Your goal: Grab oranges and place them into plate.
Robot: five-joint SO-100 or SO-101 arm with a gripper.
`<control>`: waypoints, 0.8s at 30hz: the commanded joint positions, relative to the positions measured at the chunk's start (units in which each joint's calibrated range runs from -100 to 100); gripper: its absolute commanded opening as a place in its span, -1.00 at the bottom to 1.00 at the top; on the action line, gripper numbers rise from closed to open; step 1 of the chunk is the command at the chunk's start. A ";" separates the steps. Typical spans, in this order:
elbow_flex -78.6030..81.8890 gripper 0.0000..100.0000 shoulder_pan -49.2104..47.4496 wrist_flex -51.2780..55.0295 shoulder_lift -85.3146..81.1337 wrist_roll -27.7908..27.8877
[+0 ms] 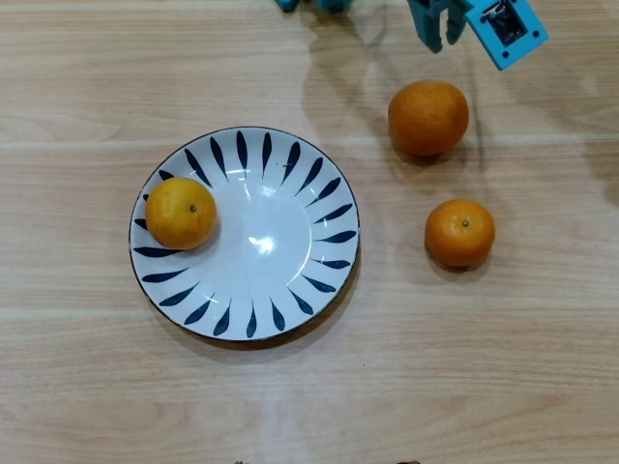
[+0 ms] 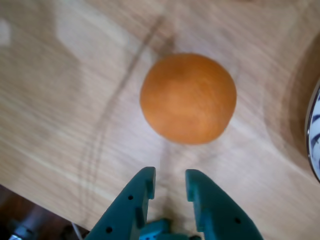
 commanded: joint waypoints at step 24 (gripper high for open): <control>-2.65 0.02 -2.16 -12.61 17.72 -9.89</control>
